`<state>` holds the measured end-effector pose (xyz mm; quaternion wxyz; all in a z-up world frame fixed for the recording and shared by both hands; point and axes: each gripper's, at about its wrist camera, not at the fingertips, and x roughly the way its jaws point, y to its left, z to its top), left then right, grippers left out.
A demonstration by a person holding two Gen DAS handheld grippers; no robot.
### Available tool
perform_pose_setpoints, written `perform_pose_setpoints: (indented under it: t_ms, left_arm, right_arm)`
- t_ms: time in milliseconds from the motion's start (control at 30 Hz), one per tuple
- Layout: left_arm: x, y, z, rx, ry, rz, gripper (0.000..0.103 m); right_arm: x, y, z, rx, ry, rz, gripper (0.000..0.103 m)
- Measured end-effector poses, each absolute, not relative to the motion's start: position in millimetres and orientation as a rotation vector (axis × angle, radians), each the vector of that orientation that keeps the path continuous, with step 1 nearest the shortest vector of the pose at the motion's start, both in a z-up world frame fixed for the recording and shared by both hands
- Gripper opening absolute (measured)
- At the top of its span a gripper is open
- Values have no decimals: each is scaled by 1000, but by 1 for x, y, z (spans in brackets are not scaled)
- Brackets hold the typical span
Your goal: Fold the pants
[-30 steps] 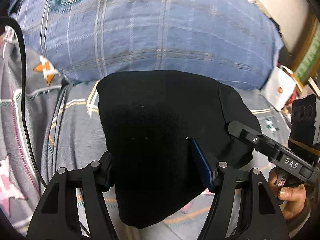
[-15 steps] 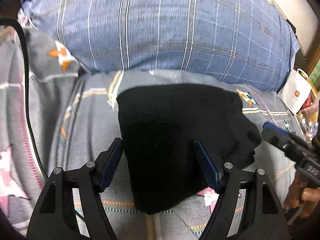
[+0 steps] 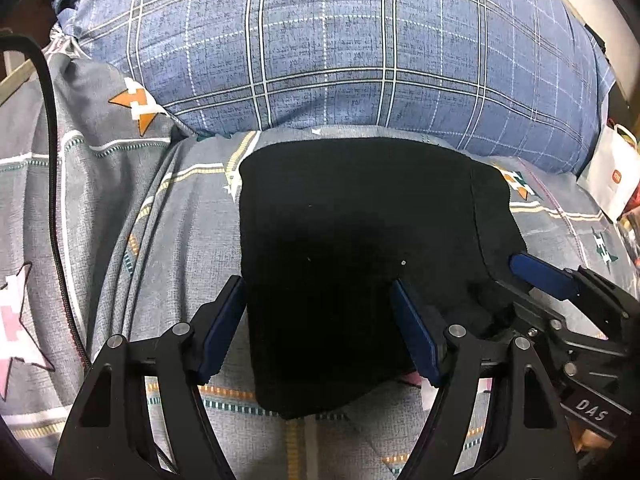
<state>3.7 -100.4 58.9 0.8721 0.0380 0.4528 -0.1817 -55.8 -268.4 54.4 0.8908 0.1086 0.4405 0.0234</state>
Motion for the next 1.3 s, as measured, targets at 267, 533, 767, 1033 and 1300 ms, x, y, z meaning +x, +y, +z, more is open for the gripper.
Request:
perform_pose_setpoints:
  t_ms: [267, 533, 767, 1033, 1300]
  left_arm:
    - [-12, -93, 74, 100, 873, -326, 75]
    - [-30, -75, 91, 66, 809, -273, 75]
    - [-53, -70, 102, 163, 766, -174, 75]
    - [-81, -60, 118, 172, 693, -119, 76]
    - [-101, -61, 124, 186, 683, -123, 76]
  right_arm:
    - [-59, -269, 74, 273, 888, 52, 47]
    - [-63, -255, 86, 241, 868, -12, 50]
    - [-79, -249, 93, 307, 870, -9, 51]
    - [-100, -241, 105, 310, 856, 3, 51]
    - [-115, -235, 113, 305, 852, 10, 51]
